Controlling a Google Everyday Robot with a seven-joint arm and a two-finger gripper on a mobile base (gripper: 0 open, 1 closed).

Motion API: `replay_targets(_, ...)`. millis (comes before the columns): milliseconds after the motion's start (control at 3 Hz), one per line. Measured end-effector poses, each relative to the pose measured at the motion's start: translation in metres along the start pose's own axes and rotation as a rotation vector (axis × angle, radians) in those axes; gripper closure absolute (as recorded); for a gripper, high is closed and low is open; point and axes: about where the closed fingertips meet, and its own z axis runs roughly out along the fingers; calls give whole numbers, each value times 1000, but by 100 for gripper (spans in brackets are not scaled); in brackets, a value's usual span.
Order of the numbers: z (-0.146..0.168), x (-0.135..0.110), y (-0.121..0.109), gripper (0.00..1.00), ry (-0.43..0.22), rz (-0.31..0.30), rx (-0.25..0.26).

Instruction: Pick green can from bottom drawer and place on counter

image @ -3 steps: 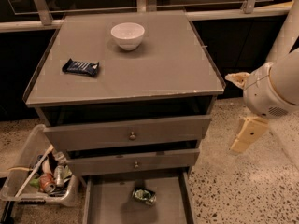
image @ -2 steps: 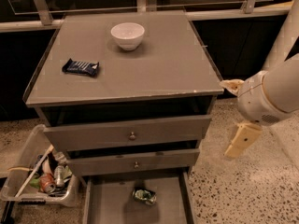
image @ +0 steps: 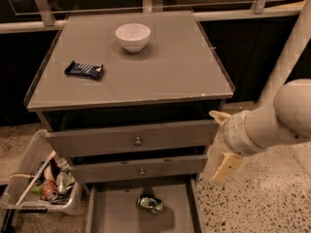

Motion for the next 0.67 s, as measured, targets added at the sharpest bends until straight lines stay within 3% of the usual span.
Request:
replay_targets(333, 47, 25, 0, 0, -33, 3, 13)
replay_targets(667, 48, 24, 1, 0, -30, 0, 12)
